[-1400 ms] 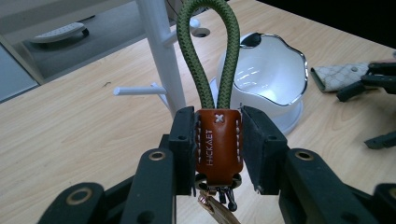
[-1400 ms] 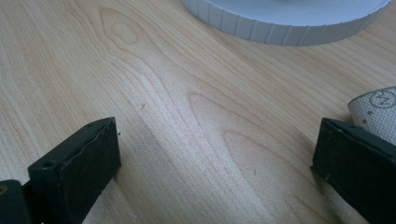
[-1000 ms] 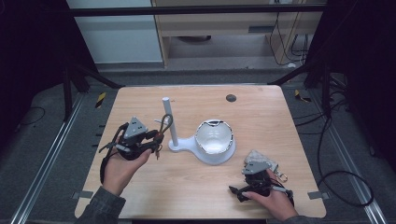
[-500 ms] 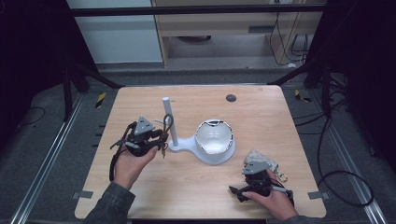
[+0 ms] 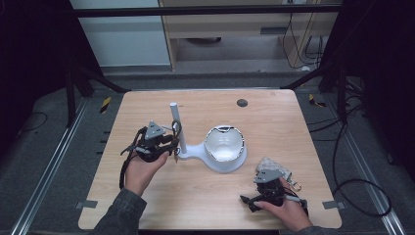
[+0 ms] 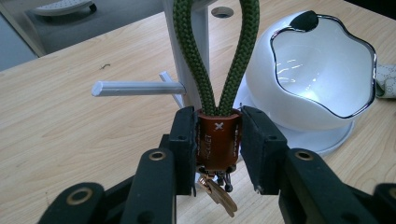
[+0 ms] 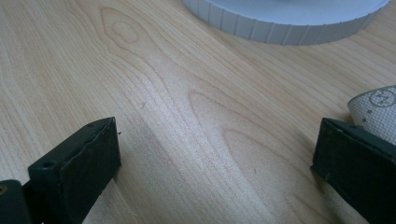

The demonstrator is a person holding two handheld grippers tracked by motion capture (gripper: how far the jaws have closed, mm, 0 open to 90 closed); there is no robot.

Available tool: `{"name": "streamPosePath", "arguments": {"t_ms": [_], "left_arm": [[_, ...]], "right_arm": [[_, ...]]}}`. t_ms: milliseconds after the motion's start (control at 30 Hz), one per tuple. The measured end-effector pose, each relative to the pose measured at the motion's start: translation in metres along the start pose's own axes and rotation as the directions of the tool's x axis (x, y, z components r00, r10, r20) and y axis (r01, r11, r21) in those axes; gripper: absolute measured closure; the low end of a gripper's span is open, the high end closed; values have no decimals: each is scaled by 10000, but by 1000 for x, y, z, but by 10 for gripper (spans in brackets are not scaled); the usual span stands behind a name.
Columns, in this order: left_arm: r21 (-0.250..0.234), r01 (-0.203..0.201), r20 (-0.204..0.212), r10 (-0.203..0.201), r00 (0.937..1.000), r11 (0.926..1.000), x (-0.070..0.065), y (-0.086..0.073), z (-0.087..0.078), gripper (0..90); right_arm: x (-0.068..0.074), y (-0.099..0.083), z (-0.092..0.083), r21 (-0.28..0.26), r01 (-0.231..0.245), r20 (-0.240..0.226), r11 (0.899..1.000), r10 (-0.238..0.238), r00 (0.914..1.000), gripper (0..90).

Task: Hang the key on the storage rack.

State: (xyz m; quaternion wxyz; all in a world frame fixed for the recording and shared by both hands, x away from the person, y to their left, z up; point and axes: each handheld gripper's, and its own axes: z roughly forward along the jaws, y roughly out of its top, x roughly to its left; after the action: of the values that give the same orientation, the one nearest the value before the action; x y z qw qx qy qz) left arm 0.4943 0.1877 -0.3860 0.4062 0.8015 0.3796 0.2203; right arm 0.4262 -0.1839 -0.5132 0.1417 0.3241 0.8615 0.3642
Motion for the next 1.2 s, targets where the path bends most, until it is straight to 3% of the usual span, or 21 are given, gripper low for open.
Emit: {"name": "streamPosePath", "arguments": {"t_ms": [433, 633, 800, 833, 967, 1033, 1200], "left_arm": [[40, 15, 28, -15, 10000, 10000, -1, 0, 0, 658], [307, -81, 22, 81, 10000, 9995, -3, -4, -2, 541], [782, -223, -35, 226, 9997, 9967, -4, -20, -4, 420], [988, -238, -110, 250, 9996, 9948, -2, -29, -2, 388], [1189, 16, -231, 12, 9997, 9929, 3, -45, 4, 254], [1386, 401, -415, -346, 9985, 9895, 12, -60, 11, 201], [1419, 1015, -462, -958, 9943, 9847, 25, -78, 20, 136]], "right_arm": [[0, 0, 0, -15, -11, -4, 10000, 11, 10000, 8], [0, 0, 0, -21, -10, 2, 10000, 10, 10000, 8], [0, 0, 0, -17, -19, 1, 10000, 19, 10000, 8], [0, 0, 0, -16, -11, -6, 10000, 11, 10000, 8], [0, 0, 0, -12, -20, 3, 10000, 20, 10000, 8], [0, 0, 0, -21, -5, -6, 10000, 5, 10000, 8], [0, 0, 0, -11, -34, 19, 10000, 34, 10000, 5]]}}
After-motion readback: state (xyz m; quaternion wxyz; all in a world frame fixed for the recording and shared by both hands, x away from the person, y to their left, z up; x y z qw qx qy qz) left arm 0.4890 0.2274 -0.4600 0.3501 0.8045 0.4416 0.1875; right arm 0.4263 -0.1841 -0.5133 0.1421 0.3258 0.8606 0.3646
